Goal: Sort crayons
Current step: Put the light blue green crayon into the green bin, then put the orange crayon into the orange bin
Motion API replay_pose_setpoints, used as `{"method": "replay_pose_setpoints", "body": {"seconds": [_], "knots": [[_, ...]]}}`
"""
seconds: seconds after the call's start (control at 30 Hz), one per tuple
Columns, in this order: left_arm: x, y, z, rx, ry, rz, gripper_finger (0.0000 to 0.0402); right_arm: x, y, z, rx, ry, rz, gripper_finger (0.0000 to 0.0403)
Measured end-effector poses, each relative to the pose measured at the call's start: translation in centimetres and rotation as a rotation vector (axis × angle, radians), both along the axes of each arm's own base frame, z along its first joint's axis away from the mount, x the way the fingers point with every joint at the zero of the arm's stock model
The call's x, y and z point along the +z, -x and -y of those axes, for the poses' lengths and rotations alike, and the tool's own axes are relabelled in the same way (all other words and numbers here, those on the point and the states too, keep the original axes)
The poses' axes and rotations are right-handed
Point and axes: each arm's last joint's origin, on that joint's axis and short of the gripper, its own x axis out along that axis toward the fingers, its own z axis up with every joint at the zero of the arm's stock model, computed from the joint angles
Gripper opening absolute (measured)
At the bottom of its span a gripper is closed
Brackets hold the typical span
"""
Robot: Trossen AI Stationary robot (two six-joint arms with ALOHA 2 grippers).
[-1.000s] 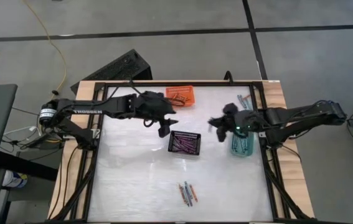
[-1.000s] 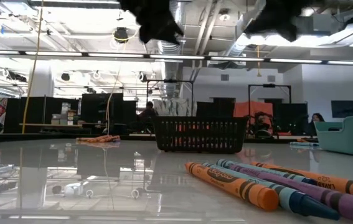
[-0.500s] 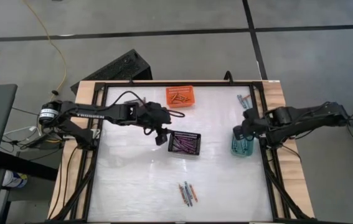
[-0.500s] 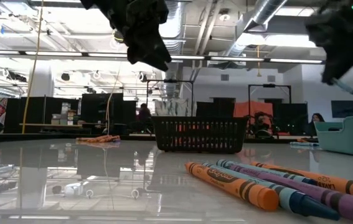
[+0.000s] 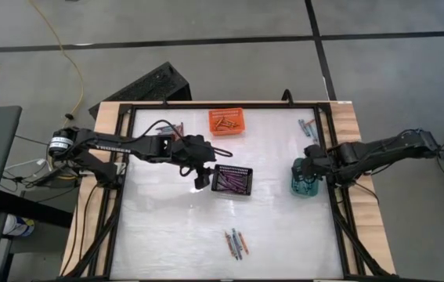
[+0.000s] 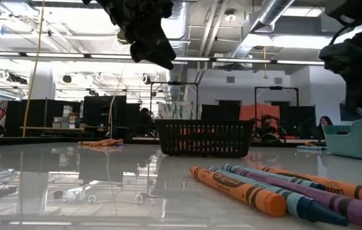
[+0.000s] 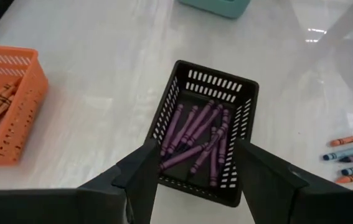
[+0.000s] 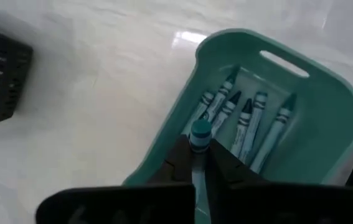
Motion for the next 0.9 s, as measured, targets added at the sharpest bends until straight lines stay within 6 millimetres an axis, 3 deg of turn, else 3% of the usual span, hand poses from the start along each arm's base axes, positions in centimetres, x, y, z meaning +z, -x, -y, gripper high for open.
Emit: {"method": "replay_pose_setpoints", "body": {"seconds": [0.43, 0.7, 0.8, 0.9], "knots": [[0.0, 0.0, 0.0, 0.003, -0.001, -0.006, 0.0194, 0.0, 0.0, 0.4, -0.032, 0.02, 0.002, 0.0129], [-0.2, 0.2, -0.5, 0.066, -0.046, -0.031, 0.0193, 0.0, -0.1, 0.4, -0.018, 0.037, 0.004, 0.0146], [-0.8, 1.2, -2.9, 0.234, -0.148, -0.15, 0.0189, 0.1, -0.1, 0.2, -0.004, 0.037, 0.014, 0.0142], [-1.3, 2.6, -6.8, 0.36, -0.156, -0.243, 0.0187, 0.2, -0.3, -0.1, 0.023, 0.034, 0.04, 0.0139]]}}
